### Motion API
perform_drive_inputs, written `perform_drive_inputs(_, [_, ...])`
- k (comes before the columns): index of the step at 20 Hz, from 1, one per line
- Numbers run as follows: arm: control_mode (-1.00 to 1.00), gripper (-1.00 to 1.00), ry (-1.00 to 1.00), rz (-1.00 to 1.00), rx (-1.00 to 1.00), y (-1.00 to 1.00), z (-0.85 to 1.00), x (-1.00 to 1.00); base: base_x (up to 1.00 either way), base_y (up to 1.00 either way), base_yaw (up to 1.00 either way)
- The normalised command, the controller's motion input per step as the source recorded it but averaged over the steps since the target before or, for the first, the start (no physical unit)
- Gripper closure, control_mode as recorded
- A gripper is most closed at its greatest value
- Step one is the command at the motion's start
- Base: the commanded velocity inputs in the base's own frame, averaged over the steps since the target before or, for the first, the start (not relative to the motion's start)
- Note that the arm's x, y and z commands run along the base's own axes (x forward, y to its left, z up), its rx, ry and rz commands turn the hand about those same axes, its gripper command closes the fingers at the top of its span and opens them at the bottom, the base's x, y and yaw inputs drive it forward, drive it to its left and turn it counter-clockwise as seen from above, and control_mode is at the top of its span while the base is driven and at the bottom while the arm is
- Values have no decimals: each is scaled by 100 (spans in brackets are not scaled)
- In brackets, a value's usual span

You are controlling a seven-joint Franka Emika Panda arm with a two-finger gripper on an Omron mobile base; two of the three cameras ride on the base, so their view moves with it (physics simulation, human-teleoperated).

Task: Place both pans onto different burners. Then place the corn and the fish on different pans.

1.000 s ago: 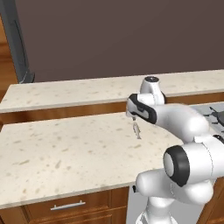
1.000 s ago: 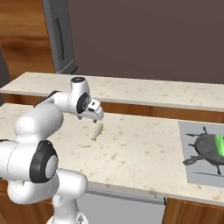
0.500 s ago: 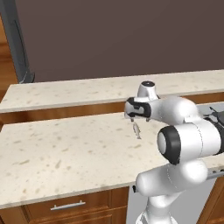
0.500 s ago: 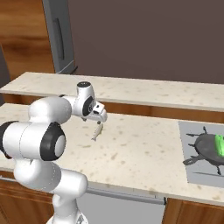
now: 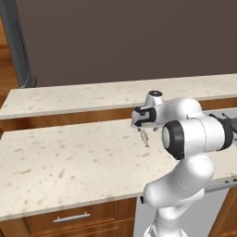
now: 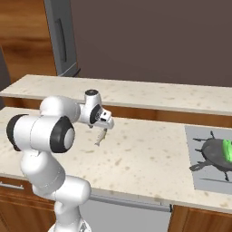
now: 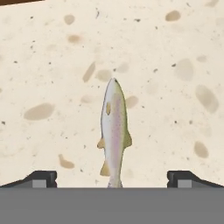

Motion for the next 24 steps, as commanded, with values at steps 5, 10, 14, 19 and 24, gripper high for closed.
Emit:
perform_drive_inputs(5, [-100,-100,2,0,0,0,-23,19,0,0,0])
perform_drive_inputs(10, [-100,-100,0,0,0,0,-29,15,0,0,0])
perform_drive_inputs(14, [-100,-100,0,0,0,0,-30,13,0,0,0])
perform_drive_inputs(19, [-100,-100,0,0,0,0,-31,15,0,0,0])
perform_drive_inputs(24, [-100,-100,0,0,0,-1,-24,16,0,0,0])
